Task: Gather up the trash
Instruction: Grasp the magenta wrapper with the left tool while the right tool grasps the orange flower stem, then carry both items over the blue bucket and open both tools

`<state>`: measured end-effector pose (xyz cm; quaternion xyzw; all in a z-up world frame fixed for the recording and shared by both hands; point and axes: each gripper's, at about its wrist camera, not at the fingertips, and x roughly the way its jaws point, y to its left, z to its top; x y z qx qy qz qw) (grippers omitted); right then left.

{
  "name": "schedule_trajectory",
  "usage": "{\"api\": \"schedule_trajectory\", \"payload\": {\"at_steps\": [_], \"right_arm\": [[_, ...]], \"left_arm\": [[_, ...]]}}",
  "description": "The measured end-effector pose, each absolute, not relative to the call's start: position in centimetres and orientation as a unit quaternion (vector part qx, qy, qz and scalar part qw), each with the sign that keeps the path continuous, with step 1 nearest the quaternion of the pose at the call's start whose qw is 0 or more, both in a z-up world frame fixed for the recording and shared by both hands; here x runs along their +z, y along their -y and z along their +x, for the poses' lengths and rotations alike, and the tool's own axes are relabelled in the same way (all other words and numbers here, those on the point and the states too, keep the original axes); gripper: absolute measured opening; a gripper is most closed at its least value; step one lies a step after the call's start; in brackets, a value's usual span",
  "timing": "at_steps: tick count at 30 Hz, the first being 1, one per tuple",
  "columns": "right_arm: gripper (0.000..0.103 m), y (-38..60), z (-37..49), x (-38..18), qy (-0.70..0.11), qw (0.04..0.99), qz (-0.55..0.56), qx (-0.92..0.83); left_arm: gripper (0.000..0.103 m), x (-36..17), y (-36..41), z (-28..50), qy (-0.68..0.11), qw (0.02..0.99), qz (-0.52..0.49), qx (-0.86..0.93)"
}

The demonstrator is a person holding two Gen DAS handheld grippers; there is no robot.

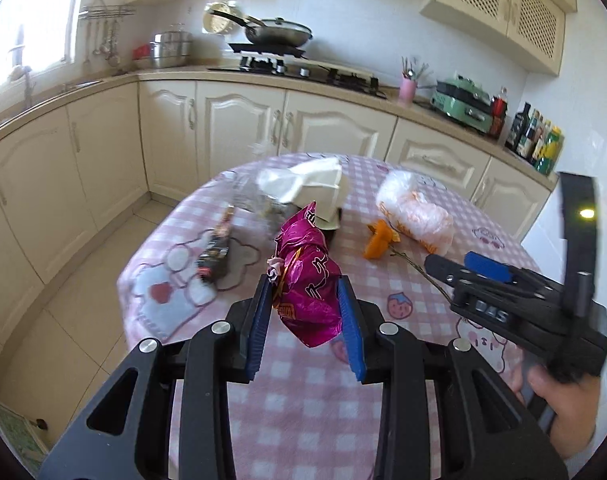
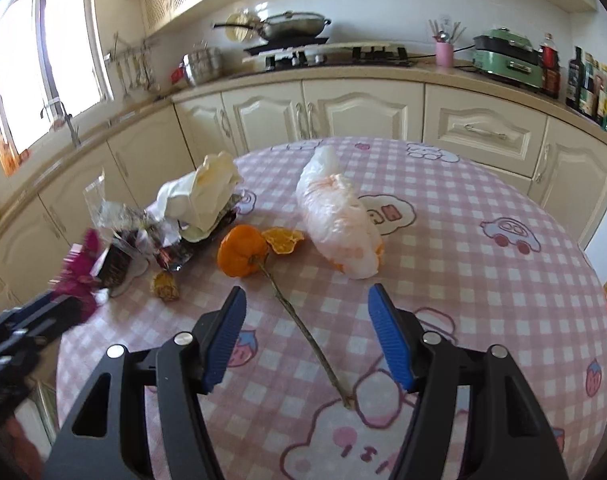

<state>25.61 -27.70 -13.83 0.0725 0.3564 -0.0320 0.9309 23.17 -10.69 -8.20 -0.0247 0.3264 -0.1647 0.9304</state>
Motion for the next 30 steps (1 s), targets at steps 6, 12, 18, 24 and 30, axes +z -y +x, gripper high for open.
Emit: {"api": "schedule_trajectory", "payload": {"at_steps": [6, 12, 18, 24, 30], "right_arm": [[0.062, 26.8, 28.9, -15.4, -0.404, 0.914, 0.043, -0.024], [0.007, 25.4, 29.8, -16.1, -0.426, 0.905, 0.018, 0.001], [0.005, 23.7, 27.2, -14.6, -0.394, 0.919, 0.024, 0.018], [0.005, 21.0, 24.4, -12.2, -0.364, 0.929, 0.031, 0.055], [0.005, 17.4, 23.0, -10.2, -0.349, 0.931, 0.033, 0.104]], "left_arm": [[0.031, -8.0, 7.3, 22.6, -0.324, 0.934, -0.042, -0.145], [0.031, -8.0, 4.8, 21.6, -0.321, 0.936, -0.058, -0.136], [0.031, -7.8, 2.9, 20.7, -0.314, 0.938, -0.073, -0.129], [0.031, -7.8, 1.1, 19.8, -0.309, 0.941, -0.082, -0.115], [0.031, -7.9, -1.0, 18.9, -0.305, 0.943, -0.092, -0.096]]}}
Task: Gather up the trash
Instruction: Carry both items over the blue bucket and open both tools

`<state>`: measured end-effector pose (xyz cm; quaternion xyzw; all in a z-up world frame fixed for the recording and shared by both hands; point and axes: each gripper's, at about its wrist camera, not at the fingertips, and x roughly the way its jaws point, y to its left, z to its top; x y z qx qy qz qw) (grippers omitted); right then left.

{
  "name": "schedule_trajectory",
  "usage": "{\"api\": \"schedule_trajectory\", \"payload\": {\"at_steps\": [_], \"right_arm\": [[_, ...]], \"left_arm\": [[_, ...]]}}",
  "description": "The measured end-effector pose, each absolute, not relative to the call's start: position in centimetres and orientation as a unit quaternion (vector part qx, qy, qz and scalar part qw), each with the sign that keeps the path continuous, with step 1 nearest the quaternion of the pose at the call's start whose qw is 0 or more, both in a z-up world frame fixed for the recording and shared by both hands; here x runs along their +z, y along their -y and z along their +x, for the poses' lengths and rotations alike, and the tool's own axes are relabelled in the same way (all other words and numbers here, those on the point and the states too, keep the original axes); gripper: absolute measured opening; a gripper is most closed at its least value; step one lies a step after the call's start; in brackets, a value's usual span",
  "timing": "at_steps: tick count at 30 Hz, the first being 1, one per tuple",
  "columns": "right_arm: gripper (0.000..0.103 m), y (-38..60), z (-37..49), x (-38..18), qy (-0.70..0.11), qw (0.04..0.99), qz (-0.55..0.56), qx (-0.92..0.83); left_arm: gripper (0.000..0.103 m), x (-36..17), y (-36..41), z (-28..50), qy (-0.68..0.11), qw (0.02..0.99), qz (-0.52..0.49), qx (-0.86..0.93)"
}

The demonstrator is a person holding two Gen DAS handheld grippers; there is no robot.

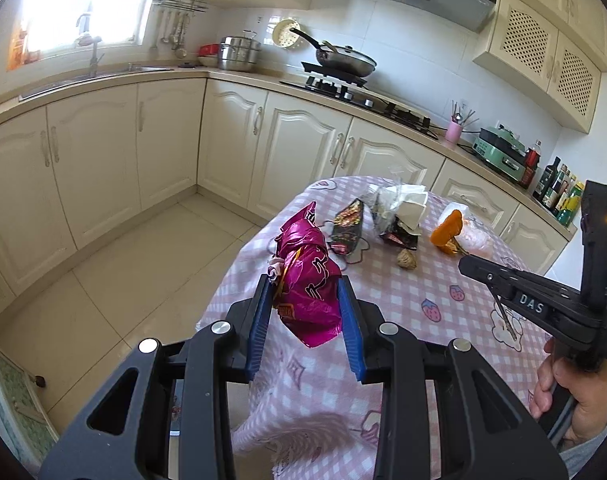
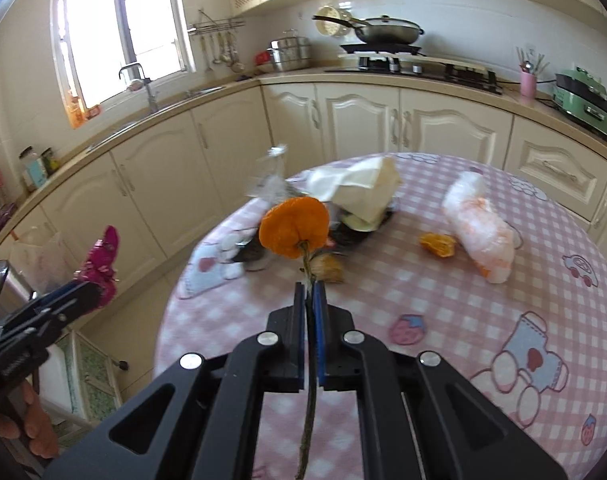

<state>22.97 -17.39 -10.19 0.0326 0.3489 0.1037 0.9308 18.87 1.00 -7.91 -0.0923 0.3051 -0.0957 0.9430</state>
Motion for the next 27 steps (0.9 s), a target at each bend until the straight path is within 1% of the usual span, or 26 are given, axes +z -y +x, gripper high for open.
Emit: {"api": "schedule_trajectory", "payload": {"at_steps": [10, 17, 27], "right_arm": [[0.005, 9.2, 22.1, -9.7, -0.349, 0.920, 0.009, 0.176], [0.005, 3.4, 22.6, -10.6, -0.361, 0.906, -0.009, 0.220], [0.005, -2.2, 23.5, -12.5, -0.378, 0.890, -0.022, 0.255]], "left_arm": [[0.031, -8.5, -5.5, 17.8, -0.306, 0.945, -0.105, -0.050], [0.031, -9.7, -8.8, 17.4, -0.317, 0.941, -0.119, -0.017], [0.031, -11.9, -13.1, 17.8, -0.336, 0.932, -0.136, 0.023]]}}
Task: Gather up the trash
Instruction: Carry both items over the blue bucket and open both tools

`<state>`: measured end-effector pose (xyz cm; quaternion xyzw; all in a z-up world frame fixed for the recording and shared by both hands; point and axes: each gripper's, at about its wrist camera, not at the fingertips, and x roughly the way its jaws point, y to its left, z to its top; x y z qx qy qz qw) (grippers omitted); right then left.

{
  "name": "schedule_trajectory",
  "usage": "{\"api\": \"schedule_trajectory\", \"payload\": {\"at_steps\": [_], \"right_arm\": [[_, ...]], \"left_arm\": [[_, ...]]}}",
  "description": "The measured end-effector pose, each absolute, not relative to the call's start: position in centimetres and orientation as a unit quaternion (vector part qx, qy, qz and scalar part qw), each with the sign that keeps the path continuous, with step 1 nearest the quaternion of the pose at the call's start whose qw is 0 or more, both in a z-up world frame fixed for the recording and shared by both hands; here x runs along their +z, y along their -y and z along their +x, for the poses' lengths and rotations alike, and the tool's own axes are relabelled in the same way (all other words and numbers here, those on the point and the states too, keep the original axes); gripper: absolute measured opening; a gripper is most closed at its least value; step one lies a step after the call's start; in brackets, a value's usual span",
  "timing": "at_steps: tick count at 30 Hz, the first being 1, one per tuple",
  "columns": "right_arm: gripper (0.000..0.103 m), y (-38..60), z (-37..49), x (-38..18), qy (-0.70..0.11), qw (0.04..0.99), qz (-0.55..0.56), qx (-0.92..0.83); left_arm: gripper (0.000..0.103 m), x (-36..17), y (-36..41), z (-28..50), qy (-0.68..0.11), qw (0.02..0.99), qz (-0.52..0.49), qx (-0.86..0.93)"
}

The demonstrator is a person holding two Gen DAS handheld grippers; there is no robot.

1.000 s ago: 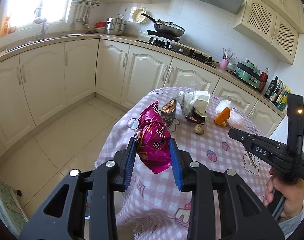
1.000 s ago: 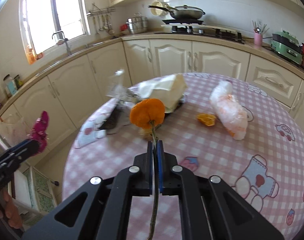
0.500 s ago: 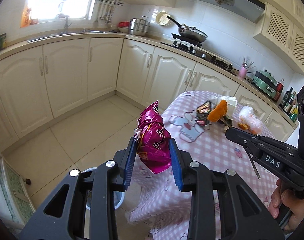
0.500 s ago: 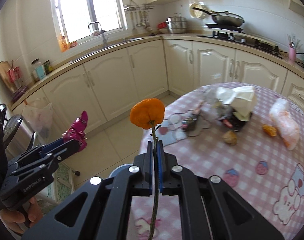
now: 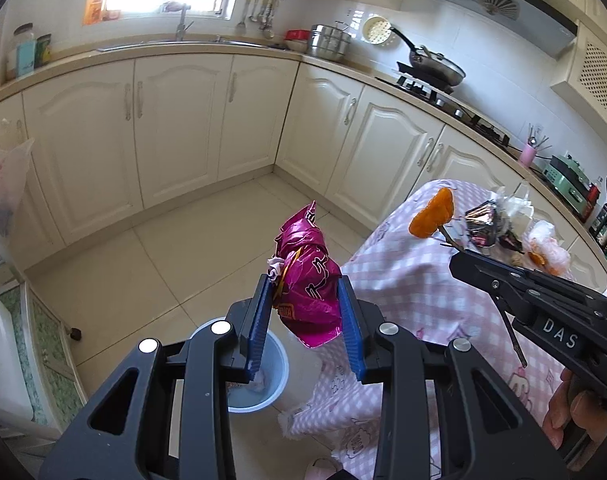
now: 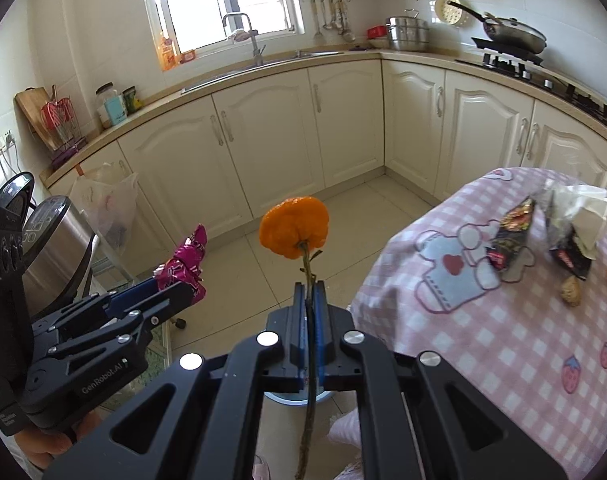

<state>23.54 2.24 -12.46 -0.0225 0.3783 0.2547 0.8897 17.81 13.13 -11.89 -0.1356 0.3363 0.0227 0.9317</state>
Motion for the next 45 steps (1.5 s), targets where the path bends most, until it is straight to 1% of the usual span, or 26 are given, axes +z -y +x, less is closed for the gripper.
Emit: {"api": "schedule_trajectory", "payload": {"at_steps": [16, 17, 18, 19, 22, 30, 32, 38, 41, 42, 43, 44, 45], "right_arm": [[0.005, -8.9, 26.5, -17.1, -0.401, 0.869, -0.036, 0.289], [0.005, -9.1, 26.8, -17.3, -0.401, 0.869, -0.036, 0.287], [0.005, -9.2, 27.0, -17.5, -0.401, 0.869, -0.037, 0.286], [0.005, -9.3, 27.2, -17.8, -0.401, 0.870, -0.037, 0.285], [0.005, -9.4, 27.7, -18.4, -0.404, 0.870, -0.039, 0.280], [0.005, -10.0, 28.1, -19.5, -0.413, 0.865, -0.043, 0.281], [0.005, -10.2, 28.1, -19.7, -0.416, 0.863, -0.044, 0.283], [0.005, -11.3, 28.3, -20.3, -0.421, 0.857, -0.047, 0.293], [0.007, -12.1, 28.5, -20.4, -0.412, 0.857, -0.045, 0.306], [0.011, -12.4, 28.7, -20.5, -0.408, 0.859, -0.048, 0.306], [0.017, -12.6, 28.9, -20.5, -0.404, 0.862, -0.052, 0.302], [0.036, -12.7, 29.0, -20.4, -0.401, 0.865, -0.054, 0.296], [0.040, -12.7, 29.0, -20.3, -0.394, 0.870, -0.054, 0.291]], "left_arm": [[0.032, -15.6, -17.5, 20.4, -0.377, 0.911, -0.138, 0.093], [0.034, -15.8, -17.7, 20.6, -0.378, 0.910, -0.139, 0.096], [0.034, -16.1, -18.0, 21.0, -0.379, 0.909, -0.142, 0.099], [0.037, -16.2, -18.1, 21.3, -0.381, 0.908, -0.142, 0.102], [0.040, -16.7, -18.3, 22.0, -0.387, 0.905, -0.138, 0.108], [0.051, -17.1, -18.6, 21.6, -0.388, 0.904, -0.135, 0.117], [0.055, -16.9, -18.8, 21.3, -0.384, 0.905, -0.134, 0.124], [0.057, -16.7, -19.7, 20.9, -0.380, 0.904, -0.134, 0.141], [0.057, -16.6, -20.0, 20.9, -0.379, 0.903, -0.139, 0.150], [0.057, -16.6, -20.1, 20.9, -0.379, 0.902, -0.140, 0.153], [0.057, -16.5, -20.1, 20.8, -0.377, 0.902, -0.139, 0.155], [0.057, -16.3, -20.1, 20.7, -0.375, 0.903, -0.138, 0.156], [0.057, -16.1, -20.1, 20.6, -0.373, 0.904, -0.137, 0.158]]}}
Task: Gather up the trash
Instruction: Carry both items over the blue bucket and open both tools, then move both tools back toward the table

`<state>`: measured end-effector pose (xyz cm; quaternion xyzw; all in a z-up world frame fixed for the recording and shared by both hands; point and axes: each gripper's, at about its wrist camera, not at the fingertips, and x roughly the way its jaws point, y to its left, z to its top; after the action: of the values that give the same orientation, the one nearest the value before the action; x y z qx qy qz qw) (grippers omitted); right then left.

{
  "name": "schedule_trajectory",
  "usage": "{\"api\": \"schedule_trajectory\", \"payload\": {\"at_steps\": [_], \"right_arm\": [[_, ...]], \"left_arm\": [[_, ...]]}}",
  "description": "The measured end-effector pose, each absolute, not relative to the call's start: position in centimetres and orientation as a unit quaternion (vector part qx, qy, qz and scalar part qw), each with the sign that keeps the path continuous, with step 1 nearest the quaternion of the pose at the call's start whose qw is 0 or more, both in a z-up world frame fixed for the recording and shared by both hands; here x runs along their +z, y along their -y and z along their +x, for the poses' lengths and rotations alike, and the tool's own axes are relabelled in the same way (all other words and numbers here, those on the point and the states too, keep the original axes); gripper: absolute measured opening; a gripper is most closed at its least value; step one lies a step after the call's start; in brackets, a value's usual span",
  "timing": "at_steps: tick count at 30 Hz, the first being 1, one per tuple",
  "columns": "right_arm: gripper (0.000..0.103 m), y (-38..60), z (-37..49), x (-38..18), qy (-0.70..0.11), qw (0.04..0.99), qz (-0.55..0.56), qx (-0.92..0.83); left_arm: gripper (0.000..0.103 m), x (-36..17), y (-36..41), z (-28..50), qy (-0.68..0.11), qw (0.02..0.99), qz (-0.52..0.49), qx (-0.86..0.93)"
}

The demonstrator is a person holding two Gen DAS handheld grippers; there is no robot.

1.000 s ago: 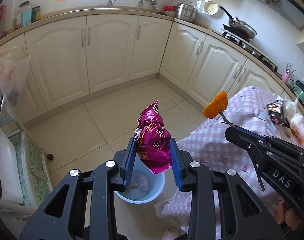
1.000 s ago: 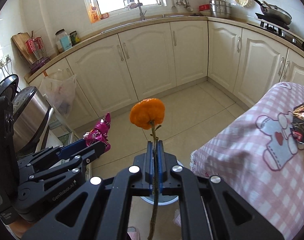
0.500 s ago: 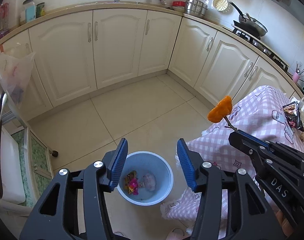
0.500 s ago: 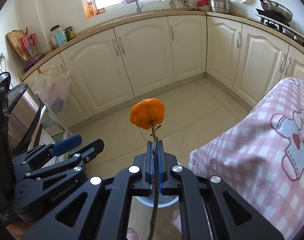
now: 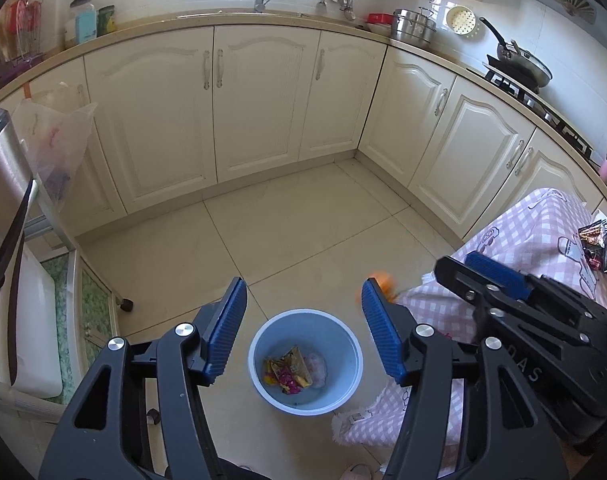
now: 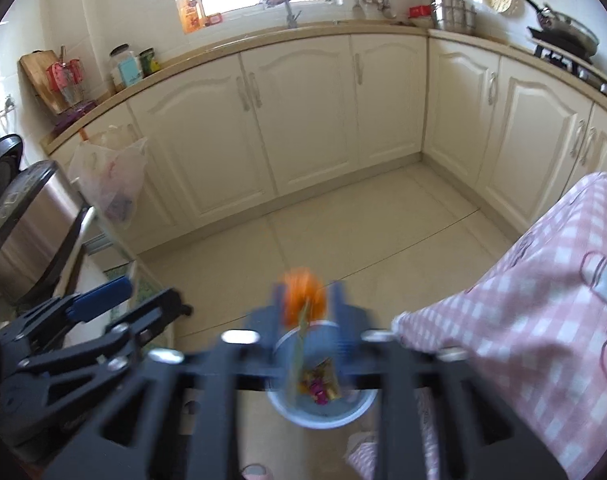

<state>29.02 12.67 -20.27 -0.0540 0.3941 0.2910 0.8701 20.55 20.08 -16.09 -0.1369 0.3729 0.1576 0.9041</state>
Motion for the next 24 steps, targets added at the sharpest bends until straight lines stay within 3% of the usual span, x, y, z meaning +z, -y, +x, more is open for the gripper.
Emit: {"api": "schedule_trajectory", "payload": {"at_steps": [11, 15, 24], "right_arm": [[0.045, -4.4, 26.7, -13.9, -0.332, 0.914, -0.028, 0.232], [0.049, 2.4, 24.8, -10.7, -0.298, 0.936, -0.010, 0.187], [0.053, 16.6, 20.7, -7.1, -0.258, 0.962, 0.027, 0.091]], "left_arm": [[0.062, -11.0, -15.4, 19.2, -0.321, 0.933, -0.113, 0.114], [0.068, -8.8, -10.9, 19.3, -0.299, 0.948, -0.090, 0.070], [0.071, -6.3, 0.6, 19.6, -0.275, 0.960, -0.037, -0.035]]}}
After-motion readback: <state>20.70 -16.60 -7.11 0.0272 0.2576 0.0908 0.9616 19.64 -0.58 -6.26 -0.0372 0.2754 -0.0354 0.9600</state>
